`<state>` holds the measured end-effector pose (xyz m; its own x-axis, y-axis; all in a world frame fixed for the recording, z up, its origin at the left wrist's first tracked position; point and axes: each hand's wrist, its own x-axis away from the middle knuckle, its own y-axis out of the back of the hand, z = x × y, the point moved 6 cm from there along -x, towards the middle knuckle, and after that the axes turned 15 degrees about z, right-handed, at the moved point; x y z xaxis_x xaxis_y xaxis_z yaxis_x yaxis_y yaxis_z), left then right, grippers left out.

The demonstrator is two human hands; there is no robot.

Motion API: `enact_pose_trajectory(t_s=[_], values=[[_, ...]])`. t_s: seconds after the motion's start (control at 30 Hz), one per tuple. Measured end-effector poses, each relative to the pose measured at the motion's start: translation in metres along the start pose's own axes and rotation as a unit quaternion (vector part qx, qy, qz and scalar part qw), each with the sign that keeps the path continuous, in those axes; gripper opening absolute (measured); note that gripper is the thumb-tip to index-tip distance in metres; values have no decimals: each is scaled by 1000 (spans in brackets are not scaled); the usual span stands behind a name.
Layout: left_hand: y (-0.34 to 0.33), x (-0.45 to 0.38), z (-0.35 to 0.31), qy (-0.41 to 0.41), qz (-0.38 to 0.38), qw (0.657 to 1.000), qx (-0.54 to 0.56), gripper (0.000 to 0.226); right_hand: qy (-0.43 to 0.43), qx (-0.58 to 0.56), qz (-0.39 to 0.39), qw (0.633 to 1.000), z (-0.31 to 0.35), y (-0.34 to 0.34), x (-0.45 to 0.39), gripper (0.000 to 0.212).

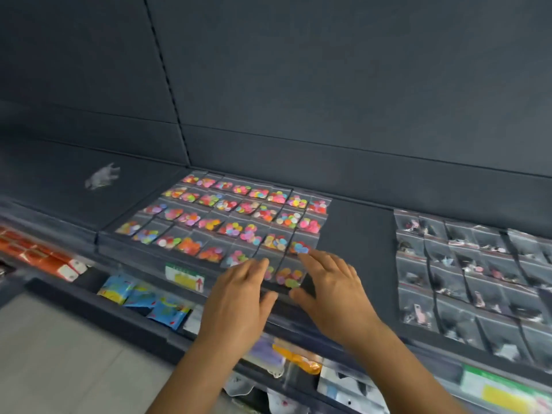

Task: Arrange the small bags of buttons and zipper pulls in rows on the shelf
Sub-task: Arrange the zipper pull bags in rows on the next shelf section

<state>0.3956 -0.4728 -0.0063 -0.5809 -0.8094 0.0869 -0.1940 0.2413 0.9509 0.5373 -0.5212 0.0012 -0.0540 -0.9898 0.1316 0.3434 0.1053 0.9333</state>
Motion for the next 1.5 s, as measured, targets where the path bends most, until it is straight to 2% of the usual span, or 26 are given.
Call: enact_pose_trajectory(t_s=[0.37, 0.57, 0.73, 1.1, 1.5], values=[[45, 68, 165, 82, -43, 996, 10, 57, 77, 6, 48, 996, 163, -57, -65, 67], [69, 81, 231, 128, -85, 988, 31, 56, 142, 20, 65, 987, 233, -69, -107, 64], [87, 72, 287, 154, -101, 982, 28, 56, 164, 16, 73, 984, 280, -79, -159, 65], [136, -26, 411, 149, -95, 984, 37, 58, 178, 1, 66, 982, 341, -76, -312, 63], [168, -153, 494, 127, -58, 988, 61, 52, 136, -25, 69, 988, 357, -63, -450, 51]])
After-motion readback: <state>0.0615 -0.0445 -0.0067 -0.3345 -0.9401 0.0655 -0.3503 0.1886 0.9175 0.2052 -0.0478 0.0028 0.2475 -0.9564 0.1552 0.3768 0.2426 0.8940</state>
